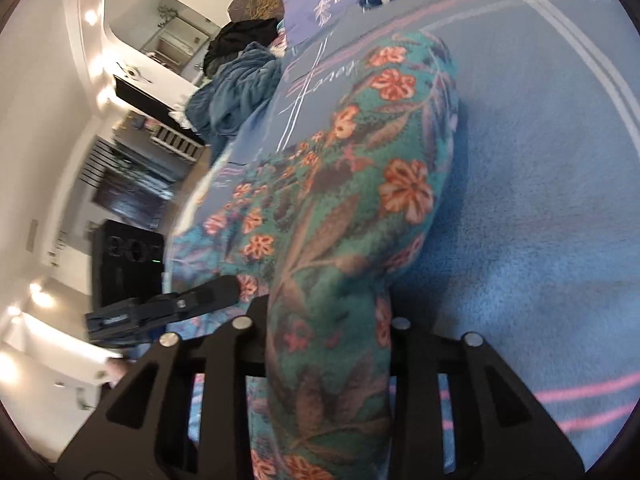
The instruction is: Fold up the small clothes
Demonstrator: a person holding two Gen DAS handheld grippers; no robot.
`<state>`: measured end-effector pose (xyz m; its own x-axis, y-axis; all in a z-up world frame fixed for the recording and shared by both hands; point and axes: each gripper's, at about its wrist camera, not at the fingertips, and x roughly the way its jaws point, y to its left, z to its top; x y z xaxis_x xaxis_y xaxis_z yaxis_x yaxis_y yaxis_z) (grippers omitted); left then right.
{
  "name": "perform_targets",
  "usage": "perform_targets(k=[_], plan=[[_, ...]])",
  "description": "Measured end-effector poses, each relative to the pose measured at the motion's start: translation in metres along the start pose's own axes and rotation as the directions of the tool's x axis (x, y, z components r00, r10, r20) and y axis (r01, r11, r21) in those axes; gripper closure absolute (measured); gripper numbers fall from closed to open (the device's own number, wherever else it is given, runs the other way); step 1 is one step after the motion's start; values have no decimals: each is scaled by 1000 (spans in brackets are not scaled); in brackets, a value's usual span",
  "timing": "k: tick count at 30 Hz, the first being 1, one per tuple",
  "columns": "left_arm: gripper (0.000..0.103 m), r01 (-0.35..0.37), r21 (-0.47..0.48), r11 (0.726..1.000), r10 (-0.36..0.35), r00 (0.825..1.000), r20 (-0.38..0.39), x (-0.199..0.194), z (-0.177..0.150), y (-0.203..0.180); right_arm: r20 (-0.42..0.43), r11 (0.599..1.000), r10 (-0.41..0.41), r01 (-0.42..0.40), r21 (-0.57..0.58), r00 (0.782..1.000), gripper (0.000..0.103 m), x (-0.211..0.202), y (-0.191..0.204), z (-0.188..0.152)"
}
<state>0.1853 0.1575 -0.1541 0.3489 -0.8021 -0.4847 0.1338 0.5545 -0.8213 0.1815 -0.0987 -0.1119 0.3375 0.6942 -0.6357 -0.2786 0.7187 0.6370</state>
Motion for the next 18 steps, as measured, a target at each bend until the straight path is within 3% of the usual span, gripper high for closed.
perform_targets(k=[5,18], plan=[[78,10,52,999,-11,1000,17,-9,-4,-21,77,994,-80,85,-67,994,76,-19,26,-10],[78,47,125,991,-56,996,67,-39,-15,-54,155,988,-78,97,-120,985,77,-56,63,-11]])
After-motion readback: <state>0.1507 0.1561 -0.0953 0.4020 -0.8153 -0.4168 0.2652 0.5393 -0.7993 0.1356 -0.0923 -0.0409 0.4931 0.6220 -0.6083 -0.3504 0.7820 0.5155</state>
